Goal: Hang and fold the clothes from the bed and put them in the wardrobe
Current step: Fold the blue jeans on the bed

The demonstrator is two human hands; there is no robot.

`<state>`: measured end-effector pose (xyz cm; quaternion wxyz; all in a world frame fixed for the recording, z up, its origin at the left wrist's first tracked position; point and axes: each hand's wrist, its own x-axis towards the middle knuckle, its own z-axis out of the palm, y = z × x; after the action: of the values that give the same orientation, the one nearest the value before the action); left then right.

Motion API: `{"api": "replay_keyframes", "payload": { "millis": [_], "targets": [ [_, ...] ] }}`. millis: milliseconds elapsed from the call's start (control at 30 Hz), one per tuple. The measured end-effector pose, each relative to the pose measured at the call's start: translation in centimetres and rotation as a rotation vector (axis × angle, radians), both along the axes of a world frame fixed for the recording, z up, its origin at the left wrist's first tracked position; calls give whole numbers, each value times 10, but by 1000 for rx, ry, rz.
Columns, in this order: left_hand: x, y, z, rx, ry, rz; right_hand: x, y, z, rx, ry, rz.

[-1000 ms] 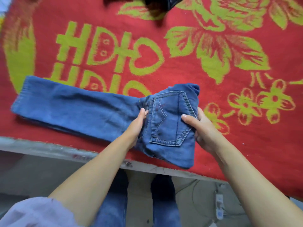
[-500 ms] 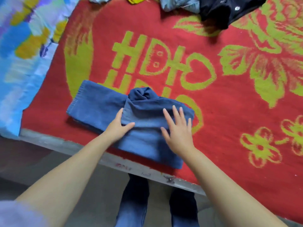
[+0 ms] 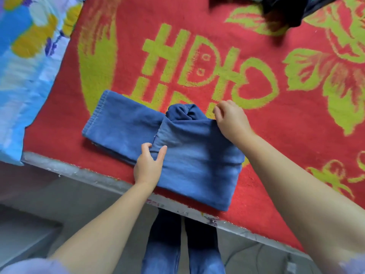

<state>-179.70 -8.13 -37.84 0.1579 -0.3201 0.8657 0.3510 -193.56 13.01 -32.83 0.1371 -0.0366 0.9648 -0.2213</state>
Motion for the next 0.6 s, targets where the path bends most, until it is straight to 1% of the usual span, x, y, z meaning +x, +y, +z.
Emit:
{"api": "replay_keyframes", "payload": {
  "millis": [33, 133, 167, 233, 267, 333, 367, 400, 467, 500, 533, 567, 600],
  "targets": [
    [5, 1, 1, -13, -16, 7, -6, -13, 5, -29, -29, 36],
    [9, 6, 9, -64, -16, -25, -16, -54, 11, 63, -304, 142],
    [9, 7, 12, -83, 3, -61, -19, -63, 10, 88, -363, 172],
    [10, 5, 16, -103, 65, -117, -30, -72, 11, 28, -415, 179],
    [11, 3, 18, -104, 89, -123, -38, -71, 10, -42, -410, 112],
    [11, 4, 17, -87, 134, -112, -56, -61, 7, -211, -338, -120],
    [9, 5, 15, -85, 148, -109, -63, -57, 3, -265, -315, -201],
    [4, 5, 13, -86, 145, -112, -66, -54, -1, -270, -326, -238],
    [-3, 2, 6, -95, 91, -131, -66, -57, -10, -198, -417, -207],
    [-3, -1, 2, -103, 66, -142, -66, -61, -13, -130, -423, -160],
    [0, -4, -2, -111, 45, -147, -68, -66, -14, -59, -370, -105],
    [4, -6, -5, -124, 24, -142, -71, -70, -13, 5, -245, -56],
    [9, -7, -7, -139, 6, -125, -72, -74, -10, 47, -64, -3]
  ]
}}
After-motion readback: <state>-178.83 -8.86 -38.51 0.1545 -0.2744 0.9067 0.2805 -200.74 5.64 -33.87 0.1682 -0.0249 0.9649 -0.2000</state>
